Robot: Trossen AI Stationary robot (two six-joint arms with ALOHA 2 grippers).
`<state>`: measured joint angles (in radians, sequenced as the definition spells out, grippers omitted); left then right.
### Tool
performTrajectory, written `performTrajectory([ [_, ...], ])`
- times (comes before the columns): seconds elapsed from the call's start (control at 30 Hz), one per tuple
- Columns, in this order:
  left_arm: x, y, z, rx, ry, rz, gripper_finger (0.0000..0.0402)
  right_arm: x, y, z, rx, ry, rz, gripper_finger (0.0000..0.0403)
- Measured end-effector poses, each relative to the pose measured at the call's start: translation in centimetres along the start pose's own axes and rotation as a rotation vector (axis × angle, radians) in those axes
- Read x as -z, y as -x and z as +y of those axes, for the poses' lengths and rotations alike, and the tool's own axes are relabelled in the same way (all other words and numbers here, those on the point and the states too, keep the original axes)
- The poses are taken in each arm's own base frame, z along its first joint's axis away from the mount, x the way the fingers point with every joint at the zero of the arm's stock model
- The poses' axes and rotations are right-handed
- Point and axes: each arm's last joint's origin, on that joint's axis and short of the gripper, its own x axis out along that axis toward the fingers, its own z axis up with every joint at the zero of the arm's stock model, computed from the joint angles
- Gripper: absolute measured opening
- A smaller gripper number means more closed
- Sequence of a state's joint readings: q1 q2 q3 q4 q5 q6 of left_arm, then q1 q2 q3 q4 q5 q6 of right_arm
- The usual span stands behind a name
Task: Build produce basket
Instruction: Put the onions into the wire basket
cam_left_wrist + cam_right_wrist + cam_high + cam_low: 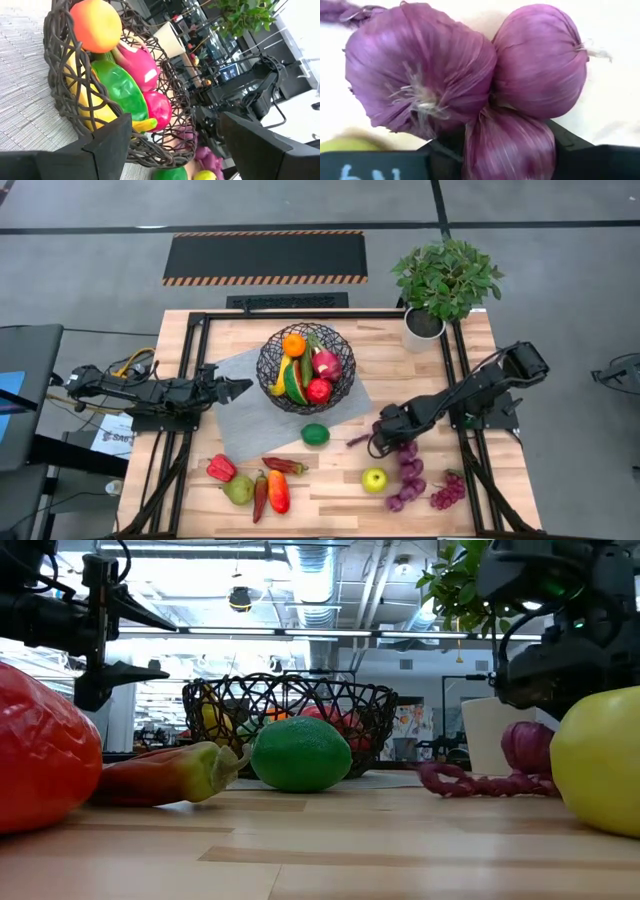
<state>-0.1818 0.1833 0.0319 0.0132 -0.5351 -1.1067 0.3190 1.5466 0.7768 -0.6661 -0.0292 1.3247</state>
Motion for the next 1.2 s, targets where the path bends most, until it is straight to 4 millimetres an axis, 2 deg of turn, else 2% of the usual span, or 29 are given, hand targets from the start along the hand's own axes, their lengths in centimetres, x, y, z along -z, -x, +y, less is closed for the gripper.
performTrajectory([
  [0.2,0.0,0.0,0.0,0.0,0.021,0.001,0.0289,-0.7,3.1,0.4,-0.052,0.06,-0.033,0.0164],
  [0.43,0.0,0.0,0.0,0.001,0.024,0.002,0.0289,-2.9,10.1,1.6,-0.258,0.089,-0.164,0.0164],
  [0.53,0.0,0.0,0.0,0.001,0.024,0.002,0.0289,-4.7,13.7,2.3,-0.356,0.094,-0.26,0.0164],
  [0.67,0.0,0.0,0.0,0.002,0.024,0.003,0.0289,-8.2,18.2,3.4,-0.452,0.099,-0.389,0.0164],
  [0.87,0.1,0.0,0.0,0.011,0.028,0.022,0.0289,-13.6,23.0,5.0,-0.543,0.114,-0.505,0.0164],
  [0.97,0.1,0.0,-0.1,0.014,0.028,0.027,0.0289,-16.4,23.3,5.6,-0.527,0.114,-0.514,0.0164],
  [1.03,0.1,0.0,-0.1,0.014,0.036,0.028,0.0289,-18.3,22.6,5.8,-0.501,0.106,-0.49,0.0164],
  [1.2,0.1,0.0,-0.1,0.017,0.042,0.034,0.0289,-23.0,18.5,5.6,-0.434,0.043,-0.413,0.0164],
])
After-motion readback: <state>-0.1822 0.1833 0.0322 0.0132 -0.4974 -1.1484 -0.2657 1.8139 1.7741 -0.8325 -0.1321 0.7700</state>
